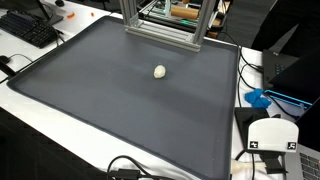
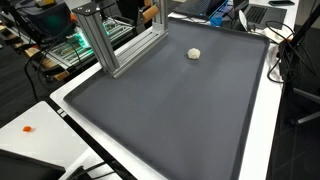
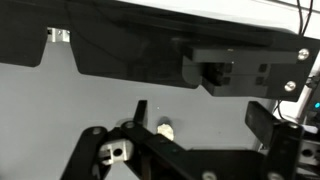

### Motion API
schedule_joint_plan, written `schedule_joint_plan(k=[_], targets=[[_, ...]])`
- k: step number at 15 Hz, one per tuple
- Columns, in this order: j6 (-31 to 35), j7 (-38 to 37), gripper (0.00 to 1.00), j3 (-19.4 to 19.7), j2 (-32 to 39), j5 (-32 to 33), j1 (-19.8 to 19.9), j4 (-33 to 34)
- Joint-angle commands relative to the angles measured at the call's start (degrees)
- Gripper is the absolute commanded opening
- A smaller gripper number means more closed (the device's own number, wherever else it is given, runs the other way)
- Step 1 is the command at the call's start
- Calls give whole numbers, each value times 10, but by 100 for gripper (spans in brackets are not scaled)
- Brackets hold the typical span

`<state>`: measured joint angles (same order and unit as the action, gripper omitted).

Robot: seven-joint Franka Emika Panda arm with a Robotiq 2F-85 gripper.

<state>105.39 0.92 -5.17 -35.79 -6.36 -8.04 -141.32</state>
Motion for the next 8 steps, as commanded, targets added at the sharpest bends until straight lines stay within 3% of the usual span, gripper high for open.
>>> schedule_joint_plan(k=[1, 8], targets=[[2, -5, 100, -4, -35, -26, -10, -23], [7, 0, 100, -14, -54, -46, -27, -46]])
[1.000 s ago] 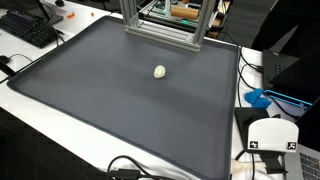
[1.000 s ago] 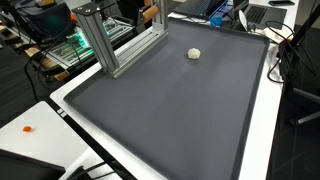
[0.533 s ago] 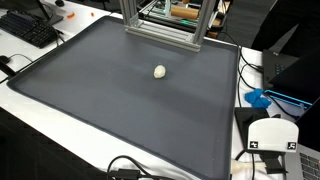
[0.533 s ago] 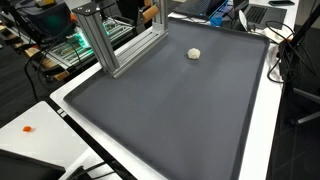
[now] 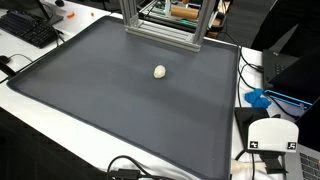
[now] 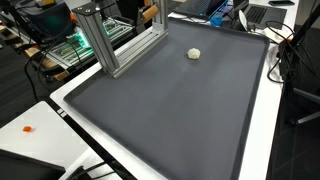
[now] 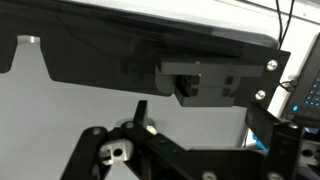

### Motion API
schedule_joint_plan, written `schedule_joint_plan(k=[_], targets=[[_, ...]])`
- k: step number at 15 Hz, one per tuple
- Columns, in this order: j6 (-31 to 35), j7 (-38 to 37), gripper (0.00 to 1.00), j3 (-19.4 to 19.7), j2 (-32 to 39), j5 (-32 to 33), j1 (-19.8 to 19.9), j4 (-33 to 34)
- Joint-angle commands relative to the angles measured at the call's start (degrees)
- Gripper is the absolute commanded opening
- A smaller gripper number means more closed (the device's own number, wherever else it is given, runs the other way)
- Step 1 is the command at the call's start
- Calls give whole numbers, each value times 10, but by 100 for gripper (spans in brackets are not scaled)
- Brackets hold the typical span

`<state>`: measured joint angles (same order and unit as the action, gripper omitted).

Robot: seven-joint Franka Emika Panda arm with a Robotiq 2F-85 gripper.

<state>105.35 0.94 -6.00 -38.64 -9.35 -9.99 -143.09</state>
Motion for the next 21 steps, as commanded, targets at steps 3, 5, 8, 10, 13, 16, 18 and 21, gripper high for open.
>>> schedule_joint_plan(k=[3, 5, 8, 10, 13, 16, 18, 21], targets=[[10, -2, 100, -12, -28, -14, -11, -36], [12, -7, 100, -17, -29, -12, -11, -39], [9, -14, 100, -20, -26, -15, -10, -41], [10, -20, 100, -22, -25, -15, -10, -46], [16, -22, 100, -21, -24, -20, -11, -53], [26, -21, 100, -20, -24, -25, -12, -58], [31, -20, 100, -21, -24, -28, -13, -60], [32, -20, 100, -20, -22, -31, -13, -60]])
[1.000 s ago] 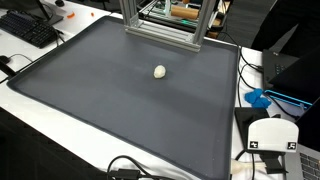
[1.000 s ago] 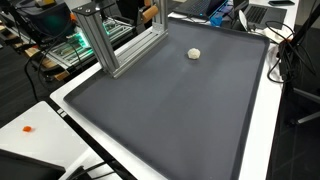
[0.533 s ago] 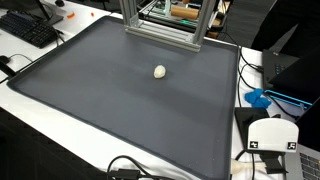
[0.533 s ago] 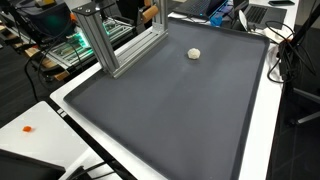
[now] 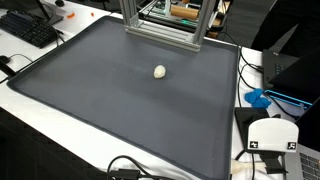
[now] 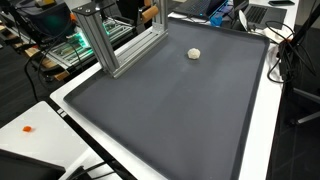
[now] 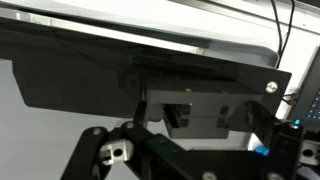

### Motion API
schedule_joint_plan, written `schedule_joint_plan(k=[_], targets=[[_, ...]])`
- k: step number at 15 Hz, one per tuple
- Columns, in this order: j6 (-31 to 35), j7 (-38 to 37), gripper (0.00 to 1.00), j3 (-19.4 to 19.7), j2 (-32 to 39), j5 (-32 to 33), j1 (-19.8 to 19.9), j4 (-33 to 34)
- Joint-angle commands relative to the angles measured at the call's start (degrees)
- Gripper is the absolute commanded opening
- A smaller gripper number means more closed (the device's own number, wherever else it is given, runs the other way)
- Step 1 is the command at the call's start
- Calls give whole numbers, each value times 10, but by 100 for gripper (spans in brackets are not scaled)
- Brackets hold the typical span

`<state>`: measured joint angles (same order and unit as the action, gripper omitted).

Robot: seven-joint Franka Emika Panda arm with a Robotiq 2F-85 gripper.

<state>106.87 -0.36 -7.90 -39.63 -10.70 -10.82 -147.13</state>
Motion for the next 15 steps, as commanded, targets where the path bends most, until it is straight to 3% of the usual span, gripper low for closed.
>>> schedule_joint_plan(k=[1, 15], targets=[[18, -9, 100, -1, -11, -17, -3, -20], [24, -53, 100, 6, -2, -46, 15, -21]])
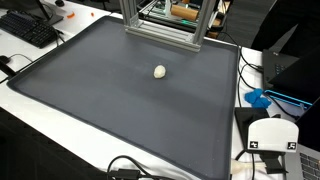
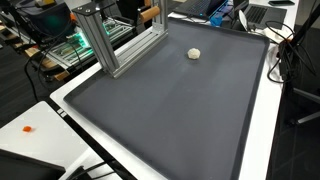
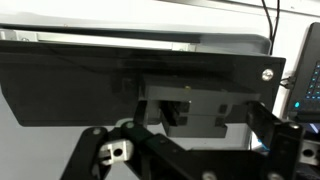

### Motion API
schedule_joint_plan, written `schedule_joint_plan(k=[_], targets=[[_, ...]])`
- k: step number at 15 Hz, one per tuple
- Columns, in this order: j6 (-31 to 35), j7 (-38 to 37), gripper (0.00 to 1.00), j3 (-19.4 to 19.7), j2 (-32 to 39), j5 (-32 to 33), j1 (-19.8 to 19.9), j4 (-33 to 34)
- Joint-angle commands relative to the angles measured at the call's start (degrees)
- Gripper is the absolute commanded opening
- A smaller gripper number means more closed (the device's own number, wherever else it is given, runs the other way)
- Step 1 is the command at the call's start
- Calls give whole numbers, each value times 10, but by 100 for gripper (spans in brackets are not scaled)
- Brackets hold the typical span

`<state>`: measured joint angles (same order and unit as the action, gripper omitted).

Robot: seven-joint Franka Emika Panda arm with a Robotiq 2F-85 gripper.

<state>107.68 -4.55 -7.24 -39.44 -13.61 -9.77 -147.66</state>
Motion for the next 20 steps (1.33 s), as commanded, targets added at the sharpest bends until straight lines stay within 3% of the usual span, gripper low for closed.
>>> schedule_joint_plan(k=[1, 20], targets=[[16, -12, 100, -1, -4, -19, 4, -16], [14, -59, 100, -12, -9, -18, 10, -13]])
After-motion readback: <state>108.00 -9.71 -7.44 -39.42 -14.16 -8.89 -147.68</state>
